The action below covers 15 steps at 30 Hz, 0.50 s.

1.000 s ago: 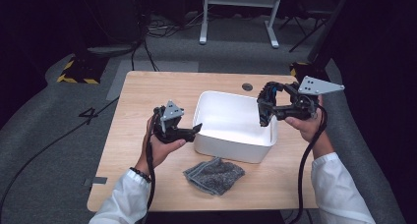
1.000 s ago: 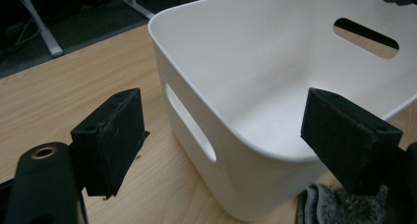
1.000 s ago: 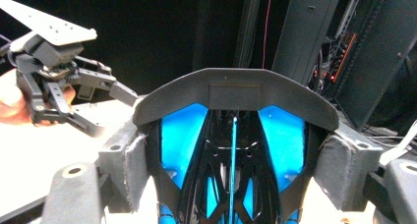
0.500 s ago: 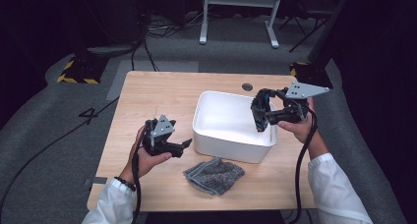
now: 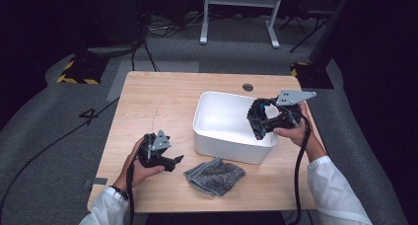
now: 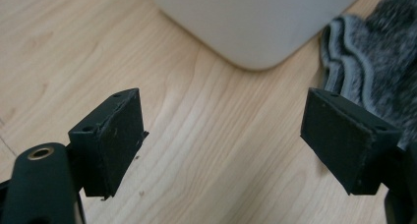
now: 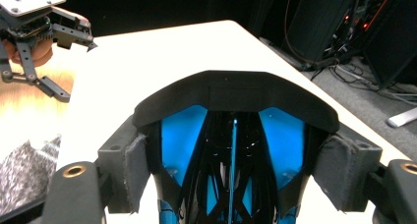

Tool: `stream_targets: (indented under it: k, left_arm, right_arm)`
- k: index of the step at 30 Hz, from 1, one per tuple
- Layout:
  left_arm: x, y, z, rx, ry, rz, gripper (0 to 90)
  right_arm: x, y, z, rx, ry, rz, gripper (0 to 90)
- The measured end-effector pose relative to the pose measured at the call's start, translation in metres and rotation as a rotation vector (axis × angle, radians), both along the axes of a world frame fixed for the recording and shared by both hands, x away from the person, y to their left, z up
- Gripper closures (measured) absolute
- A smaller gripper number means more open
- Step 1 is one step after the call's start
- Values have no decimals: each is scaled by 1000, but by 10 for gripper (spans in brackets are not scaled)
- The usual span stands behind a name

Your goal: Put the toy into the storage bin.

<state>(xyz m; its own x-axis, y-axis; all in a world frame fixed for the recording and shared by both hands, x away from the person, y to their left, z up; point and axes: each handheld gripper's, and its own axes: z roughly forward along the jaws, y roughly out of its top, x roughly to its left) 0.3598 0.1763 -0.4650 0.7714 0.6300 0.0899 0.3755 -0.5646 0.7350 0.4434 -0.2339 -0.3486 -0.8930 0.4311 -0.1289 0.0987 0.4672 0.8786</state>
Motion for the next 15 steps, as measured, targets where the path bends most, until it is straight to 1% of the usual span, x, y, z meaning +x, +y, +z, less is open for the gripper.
stream_targets:
  k: [2, 4, 6, 9, 15]
  left_arm:
    - [-1, 3, -6, 9, 13, 2, 167]
    - [-1, 7, -11, 31, 22, 0, 168]
    - [0, 11, -14, 34, 35, 10, 170]
    - [0, 18, -18, 17, 47, 24, 171]
    - [-2, 22, -24, 19, 64, 27, 172]
  right_arm:
    - [0, 1, -2, -17, 11, 1, 253]
    - [1, 3, -4, -37, 19, 4, 253]
    - [0, 4, -6, -52, 29, 13, 253]
    - [0, 6, -9, -74, 44, 18, 253]
    - [1, 9, -13, -122, 74, 34, 253]
